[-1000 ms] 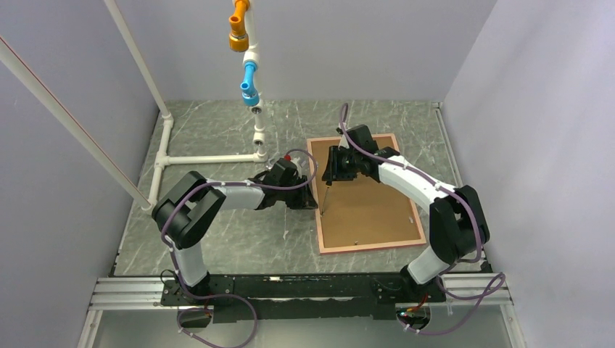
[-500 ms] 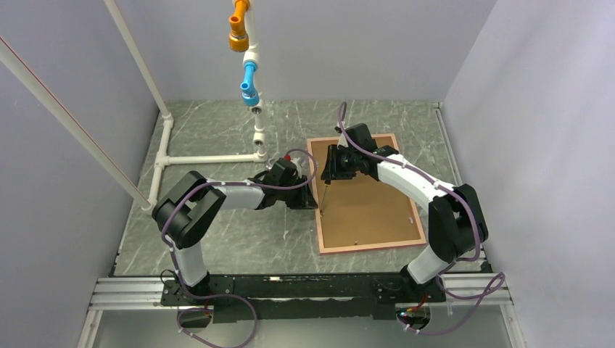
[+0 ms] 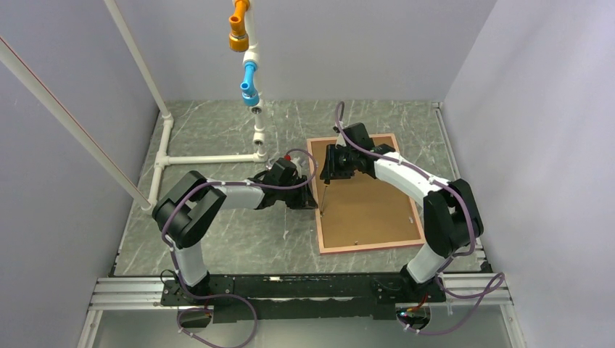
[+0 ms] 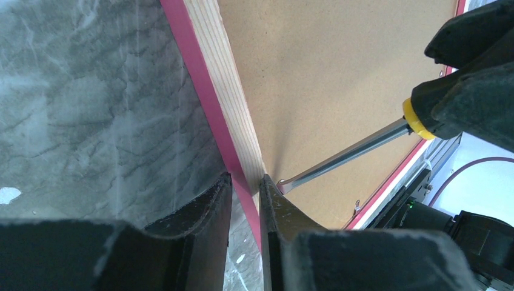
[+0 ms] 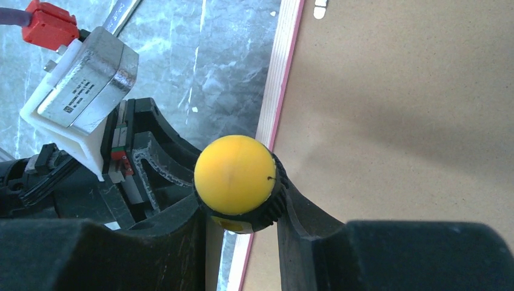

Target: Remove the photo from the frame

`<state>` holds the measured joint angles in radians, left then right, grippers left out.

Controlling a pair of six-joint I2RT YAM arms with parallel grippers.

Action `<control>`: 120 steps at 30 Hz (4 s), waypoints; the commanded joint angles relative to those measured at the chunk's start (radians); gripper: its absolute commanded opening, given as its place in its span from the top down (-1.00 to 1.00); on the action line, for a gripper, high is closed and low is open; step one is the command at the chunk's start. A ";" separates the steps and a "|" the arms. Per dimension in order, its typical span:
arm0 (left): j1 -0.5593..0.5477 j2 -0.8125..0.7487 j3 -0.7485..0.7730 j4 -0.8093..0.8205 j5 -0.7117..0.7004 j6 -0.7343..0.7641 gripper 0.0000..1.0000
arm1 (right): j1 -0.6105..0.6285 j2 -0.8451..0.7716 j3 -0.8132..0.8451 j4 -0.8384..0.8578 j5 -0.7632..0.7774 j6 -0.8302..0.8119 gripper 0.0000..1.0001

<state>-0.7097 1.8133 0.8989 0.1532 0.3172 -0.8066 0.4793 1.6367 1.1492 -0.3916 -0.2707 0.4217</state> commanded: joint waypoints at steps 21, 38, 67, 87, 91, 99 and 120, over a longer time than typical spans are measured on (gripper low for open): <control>0.001 0.086 0.021 -0.113 -0.072 0.047 0.49 | 0.117 0.119 0.123 -0.206 0.146 -0.126 1.00; 0.010 0.007 0.023 -0.121 -0.052 0.124 0.33 | 0.126 -0.149 0.093 -0.184 0.188 -0.049 1.00; -0.272 0.054 0.165 -0.522 -0.387 0.089 0.03 | 0.103 -0.698 -0.309 -0.183 0.350 0.127 1.00; -0.091 0.162 0.422 -0.580 -0.477 0.833 0.97 | 0.103 -0.722 -0.354 -0.191 0.374 0.102 1.00; -0.035 0.261 0.581 -0.608 -0.425 0.915 0.97 | 0.103 -0.702 -0.356 -0.172 0.351 0.110 1.00; 0.017 0.212 0.647 -0.679 -0.494 0.753 0.10 | 0.103 -0.689 -0.366 -0.141 0.329 0.117 1.00; 0.134 -0.123 0.144 -0.481 -0.183 -0.374 -0.42 | 0.103 -0.715 -0.384 -0.120 0.314 0.116 1.00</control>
<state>-0.5724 1.6688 1.0599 -0.4725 0.0120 -0.9581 0.5846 0.9585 0.7643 -0.5476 0.0433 0.5282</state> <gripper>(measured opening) 0.677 0.344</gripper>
